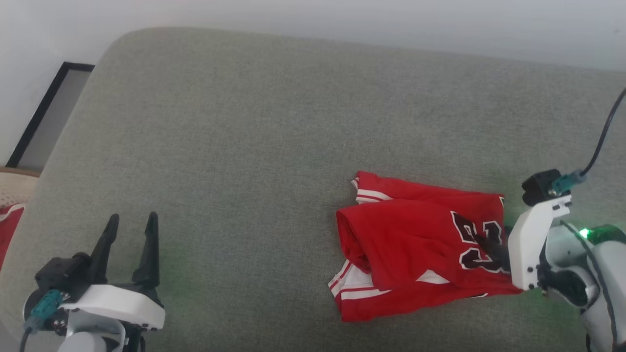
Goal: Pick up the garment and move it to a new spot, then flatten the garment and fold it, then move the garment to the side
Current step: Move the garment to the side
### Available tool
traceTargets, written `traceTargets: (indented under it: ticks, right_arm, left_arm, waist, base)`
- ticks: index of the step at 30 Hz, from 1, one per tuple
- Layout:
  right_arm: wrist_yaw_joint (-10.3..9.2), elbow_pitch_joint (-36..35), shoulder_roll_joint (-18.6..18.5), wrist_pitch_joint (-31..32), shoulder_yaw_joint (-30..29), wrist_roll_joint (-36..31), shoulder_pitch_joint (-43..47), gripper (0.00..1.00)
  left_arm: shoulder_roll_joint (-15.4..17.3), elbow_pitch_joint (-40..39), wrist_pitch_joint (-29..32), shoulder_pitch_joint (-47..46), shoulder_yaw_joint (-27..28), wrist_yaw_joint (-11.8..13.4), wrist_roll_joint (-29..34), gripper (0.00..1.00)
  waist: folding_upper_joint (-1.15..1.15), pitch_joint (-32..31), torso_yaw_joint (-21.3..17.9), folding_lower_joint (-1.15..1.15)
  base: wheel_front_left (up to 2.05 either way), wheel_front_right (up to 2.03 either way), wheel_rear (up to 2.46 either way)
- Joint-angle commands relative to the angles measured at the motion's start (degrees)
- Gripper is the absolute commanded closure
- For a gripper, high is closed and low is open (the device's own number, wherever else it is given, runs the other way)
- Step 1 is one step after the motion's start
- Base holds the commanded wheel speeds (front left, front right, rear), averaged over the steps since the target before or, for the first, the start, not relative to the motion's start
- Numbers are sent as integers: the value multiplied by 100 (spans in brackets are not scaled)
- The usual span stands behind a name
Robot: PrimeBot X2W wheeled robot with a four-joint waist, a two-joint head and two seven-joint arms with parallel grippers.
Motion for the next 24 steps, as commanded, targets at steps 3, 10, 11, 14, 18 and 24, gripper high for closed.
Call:
traceTargets:
  ticks: [3, 10, 11, 14, 18, 24]
  right_arm:
    - [-11, 248, 268, 396, 20, 88, 173, 100]
    - [-13, 5, 267, 687, -380, -118, 72, 100]
    - [-13, -68, 264, 712, -435, -153, 45, 100]
    - [-14, -326, 220, 776, -642, -272, -61, 100]
    - [-12, -617, 172, 888, -867, -367, -146, 100]
    - [-10, -937, -81, 987, -1192, -515, -190, 100]
  left_arm:
    - [-36, 22, -23, -113, -25, -10, -5, 0]
    - [-54, 42, -24, -206, -2, -10, -6, 0]
    - [-45, 36, -23, -218, -12, -10, -4, 0]
    - [-30, 20, -23, -251, -32, -10, 5, 0]
    - [3, -6, -23, -361, -79, -10, 41, 0]
    - [74, -45, -23, -504, -205, -10, 73, 0]
  waist:
    - [0, 64, 28, 0]
    - [0, 118, -62, 0]
    - [0, 126, -90, 0]
    - [0, 146, -187, 0]
    - [0, 152, -342, 0]
    - [0, 187, -629, 0]
  base:
    - [0, 0, 0]
    - [0, 0, 0]
    - [0, 0, 0]
    - [0, 0, 0]
    - [0, 0, 0]
    - [0, 0, 0]
